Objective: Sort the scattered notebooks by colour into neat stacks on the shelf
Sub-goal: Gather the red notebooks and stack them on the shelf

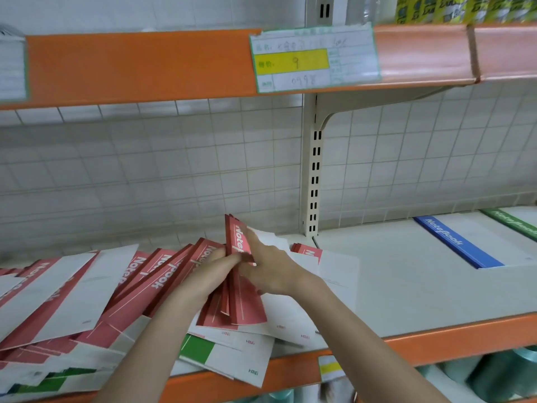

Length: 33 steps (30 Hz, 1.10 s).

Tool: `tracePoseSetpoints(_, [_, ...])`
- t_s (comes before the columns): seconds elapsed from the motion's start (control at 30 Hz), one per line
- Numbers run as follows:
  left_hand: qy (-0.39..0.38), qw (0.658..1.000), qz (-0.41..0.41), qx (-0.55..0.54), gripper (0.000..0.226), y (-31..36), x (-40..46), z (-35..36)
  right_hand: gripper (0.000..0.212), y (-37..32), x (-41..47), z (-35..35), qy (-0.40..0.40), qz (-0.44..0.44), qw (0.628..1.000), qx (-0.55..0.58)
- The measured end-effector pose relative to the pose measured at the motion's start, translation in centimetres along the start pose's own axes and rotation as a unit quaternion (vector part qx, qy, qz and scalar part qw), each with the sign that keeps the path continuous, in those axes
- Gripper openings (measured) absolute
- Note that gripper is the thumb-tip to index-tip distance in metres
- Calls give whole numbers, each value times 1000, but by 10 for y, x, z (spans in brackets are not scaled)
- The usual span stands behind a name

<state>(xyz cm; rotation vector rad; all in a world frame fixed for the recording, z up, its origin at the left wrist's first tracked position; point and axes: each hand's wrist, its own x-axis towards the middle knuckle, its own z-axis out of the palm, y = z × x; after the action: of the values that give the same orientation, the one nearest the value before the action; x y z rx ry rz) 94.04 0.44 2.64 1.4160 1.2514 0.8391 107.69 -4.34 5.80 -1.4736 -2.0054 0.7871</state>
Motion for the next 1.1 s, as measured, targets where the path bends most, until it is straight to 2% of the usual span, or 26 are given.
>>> tracePoseSetpoints(0.07, [30, 999, -7, 9, 26, -4, 0, -10, 55, 7, 1, -1, -3, 11, 998, 68])
tracePoseSetpoints(0.13, [77, 996, 1, -47, 26, 0, -5, -13, 46, 9, 2, -2, 53, 35, 989, 132])
tracePoseSetpoints(0.2, [118, 988, 24, -99, 24, 2, -9, -18, 45, 16, 7, -5, 136, 64, 986, 70])
tracePoseSetpoints(0.27, [151, 977, 69, -132, 23, 4, -16, -25, 59, 22, 9, -8, 191, 84, 978, 8])
tracePoseSetpoints(0.33, [172, 968, 123, -134, 26, 8, -21, -33, 58, 24, 9, -9, 176, 96, 971, 130])
tracePoseSetpoints(0.4, [160, 965, 170, -119, 35, 14, -28, -38, 26, 20, 9, -7, 156, 83, 939, 297])
tracePoseSetpoints(0.43, [150, 964, 191, -110, 40, 17, -30, -40, 11, 17, 10, -5, 164, 69, 925, 336])
tracePoseSetpoints(0.47, [143, 963, 205, -103, 42, 19, -32, -41, 7, 15, 12, -2, 178, 43, 917, 354])
tracePoseSetpoints(0.53, [142, 960, 216, -106, 33, 21, -35, -46, 2, 9, 13, 2, 204, 4, 899, 387])
tracePoseSetpoints(0.6, [147, 954, 223, -132, 23, 22, -36, -51, 18, 6, 13, 7, 220, -30, 883, 413])
tracePoseSetpoints(0.63, [149, 953, 226, -139, 22, 21, -37, -52, 21, 5, 11, 9, 225, -38, 878, 422])
tracePoseSetpoints(0.73, [154, 954, 219, -131, 30, 15, -42, -40, 4, 9, 11, 19, 224, -33, 871, 437])
tracePoseSetpoints(0.8, [167, 956, 212, -114, 32, 9, -44, -29, 12, 11, 10, 27, 223, -38, 877, 424])
tracePoseSetpoints(1.0, [186, 949, 242, -82, 21, 3, -42, -24, 4, 19, 5, 40, 228, -42, 890, 392])
tracePoseSetpoints(1.03, [187, 946, 251, -77, 20, 2, -41, -25, 4, 21, 4, 41, 228, -42, 893, 386])
tracePoseSetpoints(1.1, [193, 943, 266, -54, 17, 4, -39, -25, 19, 21, 4, 39, 237, -43, 902, 359])
